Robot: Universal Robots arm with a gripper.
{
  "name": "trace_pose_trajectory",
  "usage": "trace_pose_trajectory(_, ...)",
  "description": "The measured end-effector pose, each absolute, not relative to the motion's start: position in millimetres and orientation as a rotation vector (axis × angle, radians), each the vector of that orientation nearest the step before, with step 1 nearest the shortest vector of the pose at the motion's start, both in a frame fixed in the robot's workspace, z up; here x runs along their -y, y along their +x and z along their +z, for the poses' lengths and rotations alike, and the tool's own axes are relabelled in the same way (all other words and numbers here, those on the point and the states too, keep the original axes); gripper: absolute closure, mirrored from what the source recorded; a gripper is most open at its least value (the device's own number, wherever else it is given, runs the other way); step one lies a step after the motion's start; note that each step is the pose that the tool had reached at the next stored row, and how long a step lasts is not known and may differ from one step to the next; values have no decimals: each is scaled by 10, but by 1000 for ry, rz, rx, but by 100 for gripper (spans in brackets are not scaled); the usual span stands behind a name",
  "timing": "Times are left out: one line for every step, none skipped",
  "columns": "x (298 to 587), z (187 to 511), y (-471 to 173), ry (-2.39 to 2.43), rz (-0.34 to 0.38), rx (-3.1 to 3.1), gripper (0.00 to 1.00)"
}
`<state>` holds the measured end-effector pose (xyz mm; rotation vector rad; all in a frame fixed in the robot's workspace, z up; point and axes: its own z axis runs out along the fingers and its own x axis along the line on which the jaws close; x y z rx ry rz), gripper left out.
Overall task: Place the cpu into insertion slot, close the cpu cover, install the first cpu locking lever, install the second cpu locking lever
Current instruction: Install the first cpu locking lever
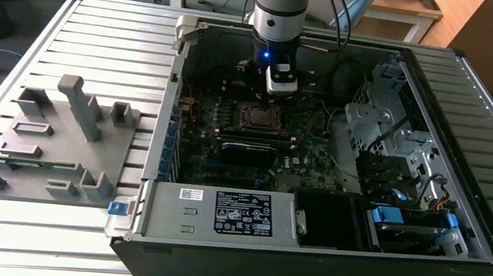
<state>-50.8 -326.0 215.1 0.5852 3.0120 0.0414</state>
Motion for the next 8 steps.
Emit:
trace_pose_trajectory(3260, 2148, -508, 562, 42, -3017, 90)
trace_pose_trajectory(3260, 2145, -508, 540, 43, -3021, 90)
trace_pose_trajectory(3260, 2143, -508, 516, 44, -3025, 90)
trace_pose_trajectory(3260, 2141, -508, 493, 45, -3029, 90)
trace_pose_trajectory(3260, 2138, -508, 468, 46, -3033, 90)
trace_pose_trajectory(3259, 2136, -508, 443, 47, -3038, 90)
trace_pose_trajectory(3259, 2135, -508, 419, 48, -3041, 90)
trace_pose_trajectory(3260, 2135, -508, 396, 48, -3044, 90)
